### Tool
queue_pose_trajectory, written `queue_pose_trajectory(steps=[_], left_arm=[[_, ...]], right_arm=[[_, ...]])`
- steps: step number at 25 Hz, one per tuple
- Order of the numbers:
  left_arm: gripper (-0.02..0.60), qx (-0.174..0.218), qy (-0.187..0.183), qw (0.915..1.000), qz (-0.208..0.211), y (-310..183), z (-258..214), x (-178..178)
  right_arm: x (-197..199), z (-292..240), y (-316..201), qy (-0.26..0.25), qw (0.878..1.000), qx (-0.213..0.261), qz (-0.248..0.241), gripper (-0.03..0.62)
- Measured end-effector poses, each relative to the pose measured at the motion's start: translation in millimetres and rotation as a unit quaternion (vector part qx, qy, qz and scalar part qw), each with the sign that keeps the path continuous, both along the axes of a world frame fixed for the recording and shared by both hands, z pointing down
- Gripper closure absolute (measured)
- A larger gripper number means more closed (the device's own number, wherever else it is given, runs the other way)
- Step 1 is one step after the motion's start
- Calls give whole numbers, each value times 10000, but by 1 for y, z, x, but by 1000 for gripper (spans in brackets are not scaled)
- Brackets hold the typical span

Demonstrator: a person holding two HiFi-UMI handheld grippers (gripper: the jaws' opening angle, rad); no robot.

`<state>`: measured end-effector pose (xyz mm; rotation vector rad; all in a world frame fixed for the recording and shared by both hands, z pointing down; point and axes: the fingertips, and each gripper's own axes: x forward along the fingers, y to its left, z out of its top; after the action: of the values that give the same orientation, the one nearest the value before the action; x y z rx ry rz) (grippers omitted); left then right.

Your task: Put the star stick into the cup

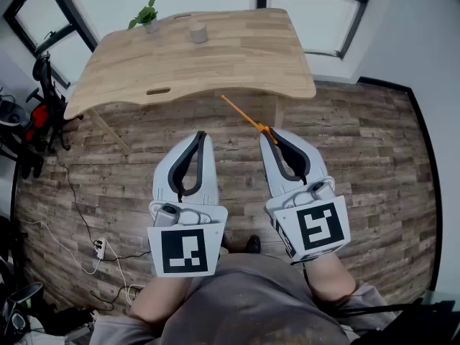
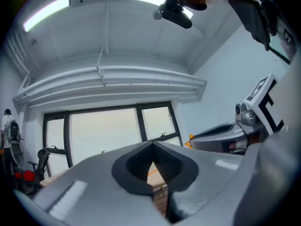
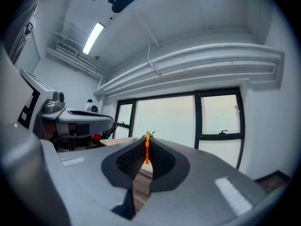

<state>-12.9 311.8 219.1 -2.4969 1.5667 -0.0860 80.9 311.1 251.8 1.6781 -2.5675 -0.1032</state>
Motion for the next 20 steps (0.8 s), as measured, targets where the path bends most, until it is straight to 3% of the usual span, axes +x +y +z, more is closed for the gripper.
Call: queue_pose_trajectory(steps=[13,20], left_arm=[[581,-78,70,9999,-137,6,12,3],[580,-252,116,9994,-213,-35,27,-21]], right_arm=[[8,11,3,-130,9999,-58,-96,551],[-9,14,-32,-268,9995,-140,-105,549]])
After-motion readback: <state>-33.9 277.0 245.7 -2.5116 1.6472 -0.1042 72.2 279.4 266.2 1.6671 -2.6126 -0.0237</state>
